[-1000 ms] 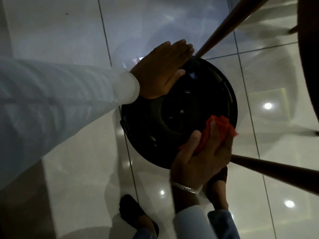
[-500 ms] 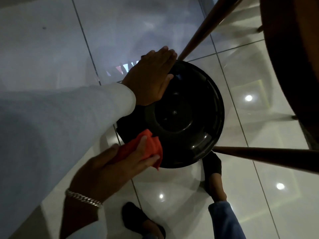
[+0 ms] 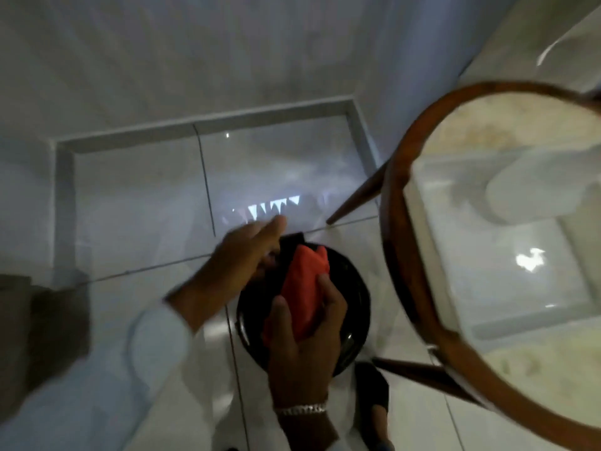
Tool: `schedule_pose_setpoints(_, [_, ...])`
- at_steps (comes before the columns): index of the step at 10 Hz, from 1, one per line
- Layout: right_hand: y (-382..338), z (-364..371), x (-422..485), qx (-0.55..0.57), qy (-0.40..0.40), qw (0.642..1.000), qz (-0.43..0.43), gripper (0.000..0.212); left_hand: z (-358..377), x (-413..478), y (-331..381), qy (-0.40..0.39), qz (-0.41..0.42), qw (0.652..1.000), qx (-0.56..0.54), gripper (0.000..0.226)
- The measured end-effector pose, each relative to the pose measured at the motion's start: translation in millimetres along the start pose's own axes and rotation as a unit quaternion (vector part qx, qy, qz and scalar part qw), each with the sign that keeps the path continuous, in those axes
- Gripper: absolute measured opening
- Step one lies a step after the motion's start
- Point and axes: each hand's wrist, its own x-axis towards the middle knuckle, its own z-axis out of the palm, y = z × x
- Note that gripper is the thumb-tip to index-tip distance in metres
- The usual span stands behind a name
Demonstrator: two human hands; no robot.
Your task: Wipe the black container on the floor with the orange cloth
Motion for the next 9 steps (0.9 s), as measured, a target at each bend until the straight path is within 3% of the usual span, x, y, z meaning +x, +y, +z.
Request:
schedule_pose_setpoints(1, [-43,-50,18,-0.010,-0.052,0.997,-0.064,0.051,39,-61,27,-0.104,-0.072,0.971,-0.201,0.046])
schedule_pose_setpoints(2, [-73,-102,37,-0.034,-0.069,0.994,-0.074,0.051,85,-77,44,-0.020,-0.044,0.979,-0.200,0.052])
schedule_pose_setpoints(3, [-75,-159,67,-0.047,-0.054,0.996,-0.052,0.062,134,-75,52,0.083,-0.088,0.963,-0.243,0.066])
schedule_pose_setpoints(4, [-82,-219,118,0.041,-0.086,0.988,0.124,0.048,202,-65,79,0.058,-0.094,0.949,-0.296,0.050])
schedule_pose_setpoints(5, [-80,-249,158,0.000,-0.089,0.989,0.120,0.035,249,-48,95,0.114,-0.059,0.977,-0.171,0.027])
schedule_pose_setpoints(6, [-63,-238,172,-0.125,-0.087,0.986,0.063,0.042,259,-34,82,0.198,-0.042,0.979,0.017,0.023])
schedule_pose_setpoints(7, [-55,-229,190,-0.215,-0.116,0.969,0.043,0.046,261,-41,83,0.201,-0.044,0.975,0.080,0.057])
schedule_pose_setpoints(8, [-61,-221,198,-0.315,-0.201,0.926,0.055,0.056,240,-64,103,0.204,0.036,0.974,0.090,0.052])
schedule_pose_setpoints(9, [-99,-216,184,-0.380,-0.233,0.895,0.003,0.071,209,-96,138,0.240,0.082,0.963,0.096,0.046])
